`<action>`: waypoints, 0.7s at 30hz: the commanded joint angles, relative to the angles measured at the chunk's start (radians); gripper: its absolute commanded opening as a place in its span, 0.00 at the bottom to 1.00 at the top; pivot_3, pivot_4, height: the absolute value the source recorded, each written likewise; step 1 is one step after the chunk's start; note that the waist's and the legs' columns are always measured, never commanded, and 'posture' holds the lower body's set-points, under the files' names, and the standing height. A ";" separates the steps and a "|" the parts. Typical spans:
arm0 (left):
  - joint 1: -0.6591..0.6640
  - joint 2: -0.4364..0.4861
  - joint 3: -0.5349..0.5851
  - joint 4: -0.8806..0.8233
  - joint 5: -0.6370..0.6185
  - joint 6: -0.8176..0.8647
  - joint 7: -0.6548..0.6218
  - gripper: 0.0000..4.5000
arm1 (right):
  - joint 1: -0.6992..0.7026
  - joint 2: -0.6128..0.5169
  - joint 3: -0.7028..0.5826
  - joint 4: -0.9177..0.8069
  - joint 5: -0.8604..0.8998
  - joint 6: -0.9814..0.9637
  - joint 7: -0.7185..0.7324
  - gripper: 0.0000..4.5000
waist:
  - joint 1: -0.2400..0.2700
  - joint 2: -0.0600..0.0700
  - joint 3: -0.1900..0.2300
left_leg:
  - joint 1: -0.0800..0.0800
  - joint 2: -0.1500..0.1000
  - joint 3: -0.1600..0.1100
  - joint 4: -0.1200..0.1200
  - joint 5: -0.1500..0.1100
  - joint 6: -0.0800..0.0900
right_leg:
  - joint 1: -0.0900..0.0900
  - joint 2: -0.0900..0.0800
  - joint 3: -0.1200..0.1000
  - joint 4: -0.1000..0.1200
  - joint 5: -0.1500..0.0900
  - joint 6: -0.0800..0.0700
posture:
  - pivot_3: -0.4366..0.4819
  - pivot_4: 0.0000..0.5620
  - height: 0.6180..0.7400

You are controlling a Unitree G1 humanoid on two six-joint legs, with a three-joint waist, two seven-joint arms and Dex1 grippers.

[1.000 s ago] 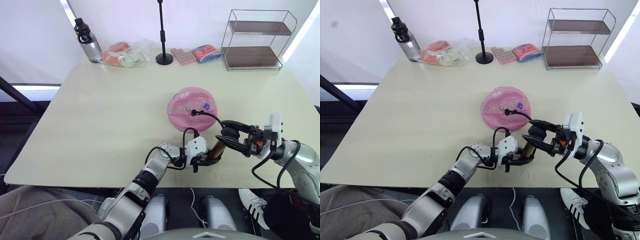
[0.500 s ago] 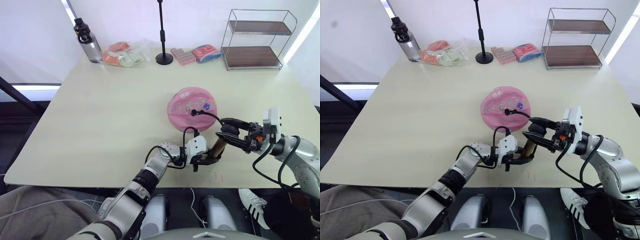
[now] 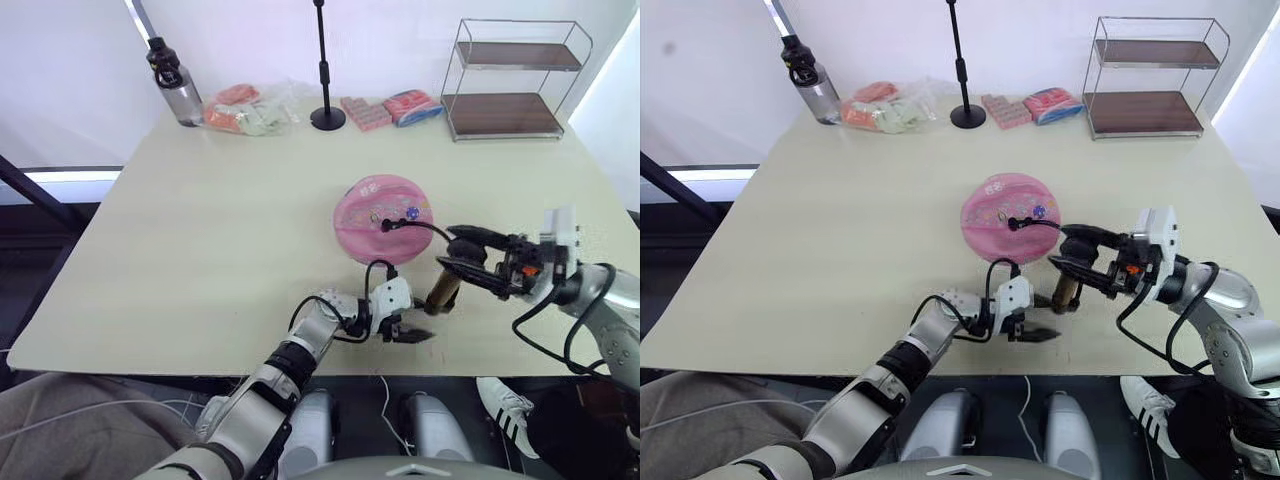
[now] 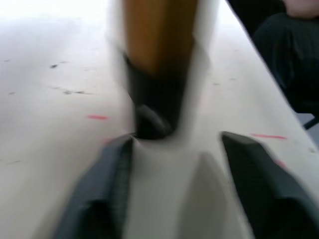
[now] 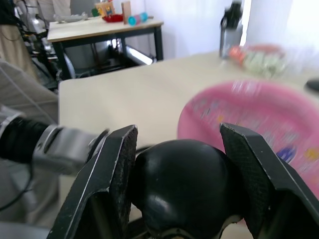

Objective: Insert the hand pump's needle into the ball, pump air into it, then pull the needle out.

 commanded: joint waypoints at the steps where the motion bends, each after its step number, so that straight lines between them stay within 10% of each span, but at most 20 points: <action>1: 0.022 0.020 -0.002 0.053 0.031 0.025 0.015 0.98 | -0.006 0.000 -0.026 -0.035 0.011 -0.024 0.006 0.48 | 0.000 0.000 0.000 | 0.000 0.000 0.000 0.000 0.000 0.000 | 0.000 0.000 0.000 0.000 0.000 0.000 | 0.48 0.27 1.00; 21: 0.015 0.028 0.056 0.032 -0.027 -0.028 -0.013 0.98 | 0.060 0.058 -0.023 -0.014 0.050 0.021 -0.037 0.48 | -0.005 -0.001 -0.001 | 0.000 0.000 0.000 0.001 0.000 0.000 | -0.001 0.000 0.000 0.002 0.000 -0.001 | 0.48 0.27 1.00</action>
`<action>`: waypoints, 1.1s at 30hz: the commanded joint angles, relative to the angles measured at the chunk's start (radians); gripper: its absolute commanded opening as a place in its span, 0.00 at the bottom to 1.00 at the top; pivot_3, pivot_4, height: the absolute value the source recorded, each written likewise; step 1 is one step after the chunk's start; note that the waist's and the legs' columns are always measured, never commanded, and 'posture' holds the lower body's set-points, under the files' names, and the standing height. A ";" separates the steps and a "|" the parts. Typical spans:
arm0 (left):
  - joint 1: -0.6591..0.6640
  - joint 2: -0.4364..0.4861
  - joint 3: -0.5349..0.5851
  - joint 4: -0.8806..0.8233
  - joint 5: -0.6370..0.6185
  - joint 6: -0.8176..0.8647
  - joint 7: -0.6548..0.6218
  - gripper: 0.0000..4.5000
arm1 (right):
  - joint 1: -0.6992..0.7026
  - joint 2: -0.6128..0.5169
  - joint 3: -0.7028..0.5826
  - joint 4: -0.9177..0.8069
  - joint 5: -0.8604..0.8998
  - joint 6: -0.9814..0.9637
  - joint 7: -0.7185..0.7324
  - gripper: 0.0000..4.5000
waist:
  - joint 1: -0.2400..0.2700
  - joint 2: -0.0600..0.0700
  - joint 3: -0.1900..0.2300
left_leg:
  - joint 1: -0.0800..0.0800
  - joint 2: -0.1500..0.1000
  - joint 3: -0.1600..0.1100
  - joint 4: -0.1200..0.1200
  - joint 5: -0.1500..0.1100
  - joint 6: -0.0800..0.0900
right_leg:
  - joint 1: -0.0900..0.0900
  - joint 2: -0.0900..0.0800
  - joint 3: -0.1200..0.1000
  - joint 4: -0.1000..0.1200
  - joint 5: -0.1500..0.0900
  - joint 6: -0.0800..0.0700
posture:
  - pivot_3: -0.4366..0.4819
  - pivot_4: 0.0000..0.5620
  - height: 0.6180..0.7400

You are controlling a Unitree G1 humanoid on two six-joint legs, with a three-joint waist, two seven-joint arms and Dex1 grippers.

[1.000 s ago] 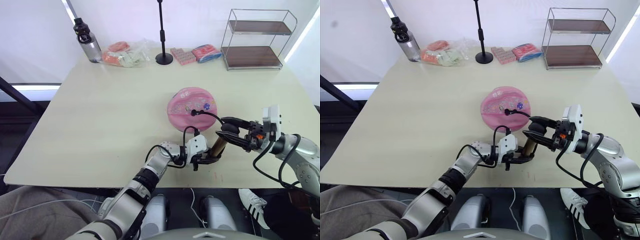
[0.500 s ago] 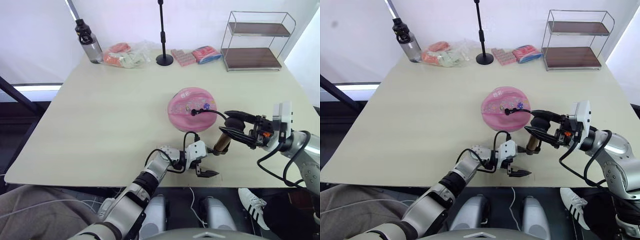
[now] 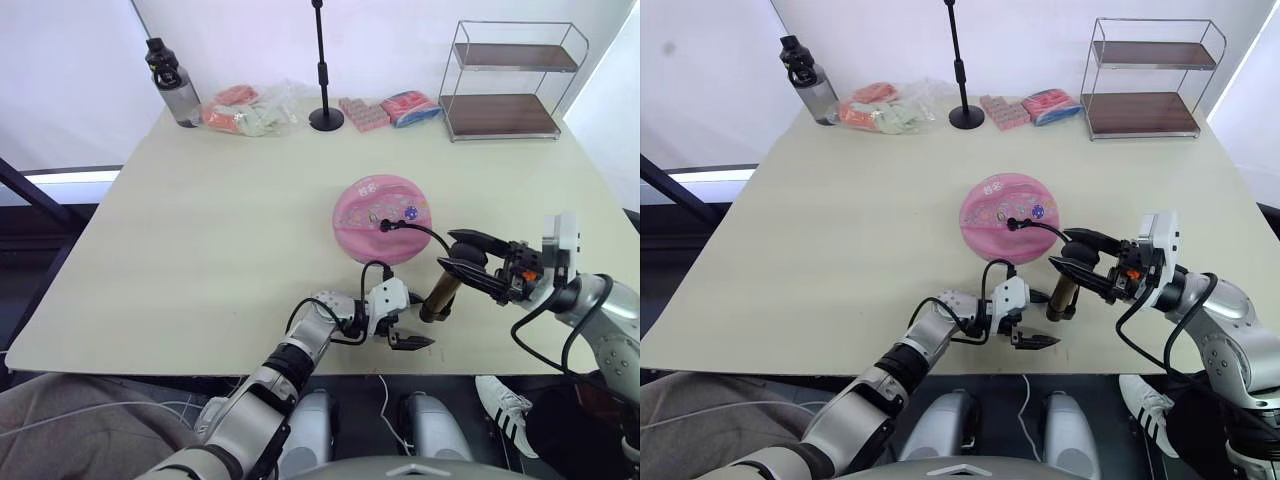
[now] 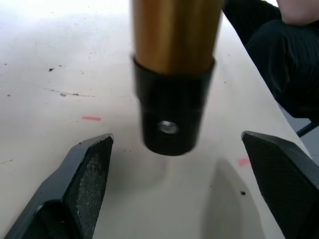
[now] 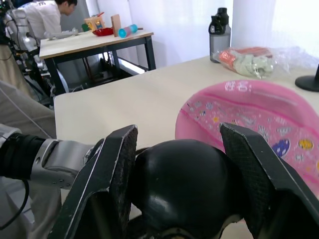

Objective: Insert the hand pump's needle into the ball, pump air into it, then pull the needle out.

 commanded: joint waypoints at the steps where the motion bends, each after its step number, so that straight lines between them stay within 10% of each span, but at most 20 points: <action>1: 0.009 0.015 0.021 0.025 -0.002 0.002 -0.002 0.98 | 0.000 0.009 -0.022 -0.020 0.019 -0.009 -0.003 0.48 | 0.001 0.000 0.000 | 0.000 0.000 0.000 0.000 0.000 0.000 | 0.000 0.000 0.000 0.000 0.000 0.000 | 0.48 0.27 1.00; 6: -0.004 0.000 0.030 0.034 -0.008 -0.003 -0.009 0.98 | 0.007 0.011 -0.017 -0.023 0.013 -0.012 0.002 0.48 | 0.002 0.000 0.000 | 0.000 0.000 0.000 0.000 0.000 0.000 | 0.000 0.000 0.000 0.000 0.000 0.000 | 0.48 0.27 1.00; 12: -0.010 -0.010 0.030 0.044 -0.004 -0.004 -0.014 0.50 | 0.019 0.013 -0.013 -0.025 0.004 -0.019 0.008 0.48 | 0.002 0.000 0.000 | 0.000 0.000 0.000 0.000 0.000 0.000 | 0.000 0.000 0.000 0.000 0.000 0.000 | 0.48 0.27 1.00; 33: -0.003 -0.027 0.026 0.027 -0.010 0.013 -0.054 0.50 | 0.036 0.026 0.015 -0.015 -0.045 -0.063 0.040 0.48 | 0.003 0.000 0.000 | -0.001 0.000 0.000 0.000 0.000 0.000 | 0.000 0.000 0.000 0.000 0.000 0.000 | 0.48 0.27 1.00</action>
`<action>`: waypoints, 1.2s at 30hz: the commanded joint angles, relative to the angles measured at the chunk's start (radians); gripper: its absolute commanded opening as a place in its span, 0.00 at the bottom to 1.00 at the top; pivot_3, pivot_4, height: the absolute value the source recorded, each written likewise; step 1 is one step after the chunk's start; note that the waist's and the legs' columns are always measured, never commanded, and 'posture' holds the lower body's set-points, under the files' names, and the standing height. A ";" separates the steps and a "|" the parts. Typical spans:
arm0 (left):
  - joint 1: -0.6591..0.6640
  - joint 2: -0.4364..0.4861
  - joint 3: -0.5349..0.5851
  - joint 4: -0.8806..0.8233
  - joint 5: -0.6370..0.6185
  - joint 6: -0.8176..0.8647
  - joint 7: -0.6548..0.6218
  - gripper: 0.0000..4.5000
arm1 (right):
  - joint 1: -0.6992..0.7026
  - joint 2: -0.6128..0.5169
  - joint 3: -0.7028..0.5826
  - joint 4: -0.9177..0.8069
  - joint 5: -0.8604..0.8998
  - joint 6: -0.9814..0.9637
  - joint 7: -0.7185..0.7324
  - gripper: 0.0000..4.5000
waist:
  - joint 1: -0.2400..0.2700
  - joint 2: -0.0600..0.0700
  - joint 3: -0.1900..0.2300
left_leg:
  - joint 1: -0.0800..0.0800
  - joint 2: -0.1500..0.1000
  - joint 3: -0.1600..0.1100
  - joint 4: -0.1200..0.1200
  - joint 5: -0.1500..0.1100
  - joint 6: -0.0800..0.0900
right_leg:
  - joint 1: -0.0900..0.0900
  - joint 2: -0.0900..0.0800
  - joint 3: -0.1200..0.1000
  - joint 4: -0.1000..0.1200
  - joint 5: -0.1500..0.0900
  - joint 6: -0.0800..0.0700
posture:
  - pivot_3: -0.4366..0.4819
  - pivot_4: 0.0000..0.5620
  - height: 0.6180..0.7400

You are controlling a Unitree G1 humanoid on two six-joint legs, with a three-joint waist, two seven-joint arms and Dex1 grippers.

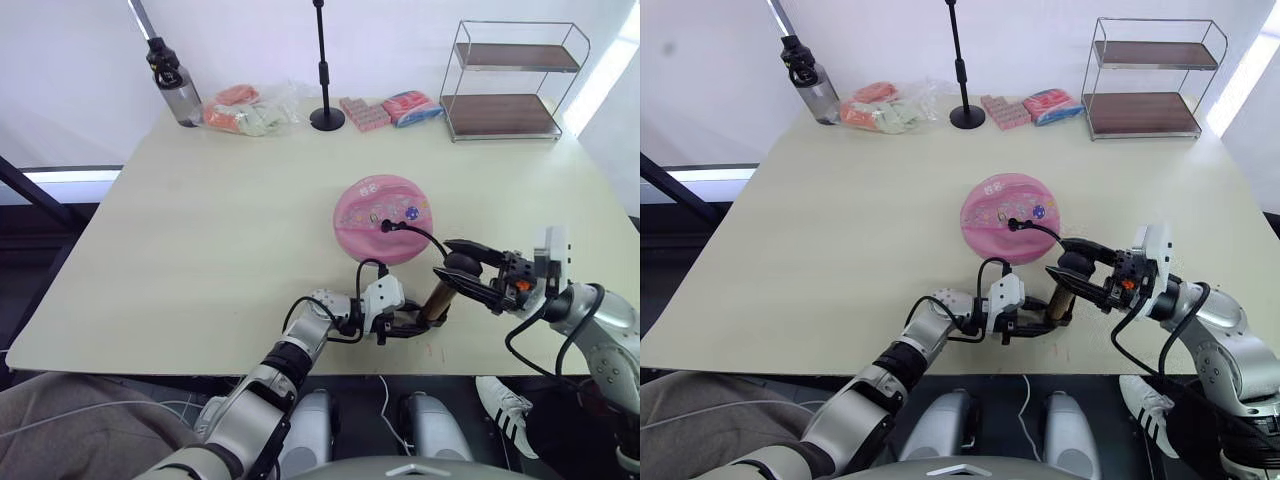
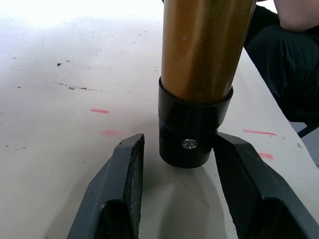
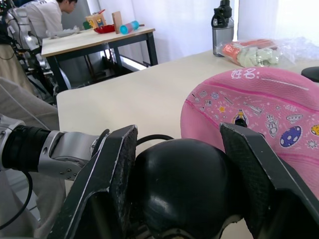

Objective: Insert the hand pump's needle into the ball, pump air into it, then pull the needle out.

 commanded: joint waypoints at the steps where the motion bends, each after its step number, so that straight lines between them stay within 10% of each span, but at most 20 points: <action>1: 0.005 -0.010 -0.005 0.001 0.003 0.015 -0.007 0.50 | 0.009 0.002 -0.001 -0.017 -0.010 -0.044 0.022 0.48 | 0.000 0.000 0.000 | 0.000 0.000 0.000 0.000 0.000 0.000 | 0.000 0.000 0.000 0.000 0.000 0.000 | 0.48 0.27 1.00; 18: -0.002 -0.030 -0.013 0.016 0.024 0.036 -0.003 0.50 | 0.040 0.000 0.025 -0.014 -0.045 -0.081 0.039 0.48 | 0.002 0.000 0.000 | 0.000 0.000 0.000 0.000 0.000 0.000 | 0.000 0.000 0.000 0.000 0.000 0.000 | 0.48 0.27 1.00; 23: -0.006 -0.043 -0.013 0.030 0.028 0.033 0.006 0.22 | 0.036 0.000 0.030 -0.011 -0.049 -0.086 0.041 0.48 | 0.004 0.000 0.000 | 0.000 0.000 0.000 0.000 0.000 0.000 | 0.000 -0.001 0.000 0.000 0.000 0.000 | 0.48 0.27 1.00; 36: -0.005 -0.036 -0.042 0.078 0.078 0.048 -0.002 0.22 | -0.046 -0.069 -0.071 -0.091 0.072 -0.004 0.006 0.48 | 0.003 0.000 0.000 | -0.001 -0.001 0.000 0.000 0.000 0.000 | 0.000 -0.001 0.000 -0.001 0.000 0.000 | 0.48 0.27 1.00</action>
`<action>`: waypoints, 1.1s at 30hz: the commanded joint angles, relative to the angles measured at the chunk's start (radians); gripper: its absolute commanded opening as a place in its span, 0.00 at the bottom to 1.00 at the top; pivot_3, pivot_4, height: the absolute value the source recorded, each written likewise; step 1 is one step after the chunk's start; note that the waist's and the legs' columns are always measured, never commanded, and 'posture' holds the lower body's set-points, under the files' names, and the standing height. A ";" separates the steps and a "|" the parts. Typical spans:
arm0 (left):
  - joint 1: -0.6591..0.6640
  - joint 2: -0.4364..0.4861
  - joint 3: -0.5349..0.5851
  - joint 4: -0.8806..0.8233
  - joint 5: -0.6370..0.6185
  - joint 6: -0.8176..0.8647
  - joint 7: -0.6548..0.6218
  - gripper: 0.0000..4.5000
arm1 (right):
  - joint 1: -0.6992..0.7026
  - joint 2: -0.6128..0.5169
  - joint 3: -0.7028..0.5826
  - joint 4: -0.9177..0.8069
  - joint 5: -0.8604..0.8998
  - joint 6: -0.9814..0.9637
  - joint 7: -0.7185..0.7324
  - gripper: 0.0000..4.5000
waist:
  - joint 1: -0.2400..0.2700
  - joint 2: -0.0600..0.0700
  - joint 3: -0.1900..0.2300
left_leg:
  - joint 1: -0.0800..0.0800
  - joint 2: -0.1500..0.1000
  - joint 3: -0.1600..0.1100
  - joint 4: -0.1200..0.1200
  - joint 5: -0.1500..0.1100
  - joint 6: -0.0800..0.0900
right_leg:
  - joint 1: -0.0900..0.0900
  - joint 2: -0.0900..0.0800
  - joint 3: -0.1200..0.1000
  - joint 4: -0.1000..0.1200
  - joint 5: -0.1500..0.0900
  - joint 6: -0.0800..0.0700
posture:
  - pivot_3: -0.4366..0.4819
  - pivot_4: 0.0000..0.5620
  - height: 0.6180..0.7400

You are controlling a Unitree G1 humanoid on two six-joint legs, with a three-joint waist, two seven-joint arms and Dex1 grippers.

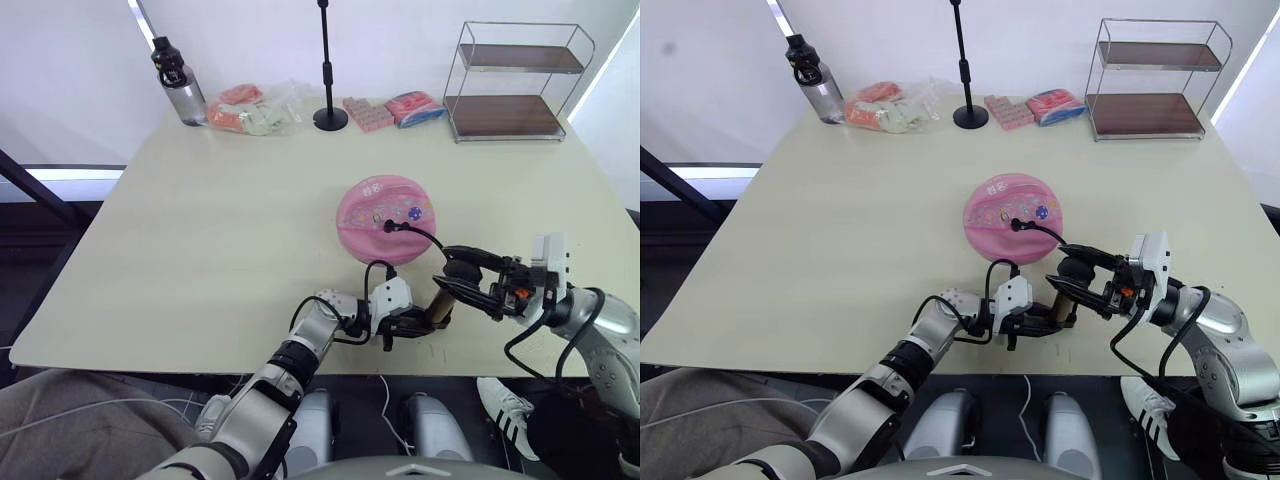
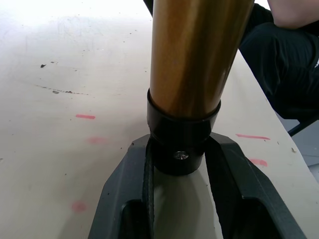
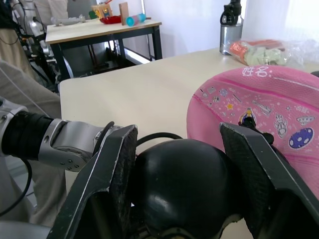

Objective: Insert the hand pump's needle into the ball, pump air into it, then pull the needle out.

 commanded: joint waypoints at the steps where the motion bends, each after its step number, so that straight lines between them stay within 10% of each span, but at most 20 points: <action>1: 0.011 0.002 -0.029 0.077 0.037 0.015 0.003 0.22 | -0.069 -0.048 -0.093 -0.096 0.102 0.035 -0.010 0.48 | -0.001 0.000 0.000 | 0.000 0.000 0.000 0.000 0.000 0.000 | 0.000 0.000 0.000 0.000 0.000 0.000 | 0.48 0.27 1.00; 21: -0.022 -0.003 -0.053 0.156 0.078 0.029 0.042 0.22 | -0.377 -0.325 -0.375 -0.029 0.584 0.335 -0.086 0.48 | -0.001 -0.001 0.001 | -0.001 0.000 -0.002 0.000 0.000 0.000 | 0.000 -0.002 0.000 -0.001 0.000 0.000 | 0.48 0.27 1.00; 33: -0.033 -0.007 -0.055 0.169 0.086 0.015 0.055 0.22 | -0.244 -0.272 -0.263 -0.045 0.355 0.275 0.014 0.48 | -0.002 -0.005 -0.001 | 0.000 0.000 -0.002 -0.001 -0.001 0.002 | 0.000 -0.001 -0.001 -0.002 0.000 0.001 | 0.48 0.27 1.00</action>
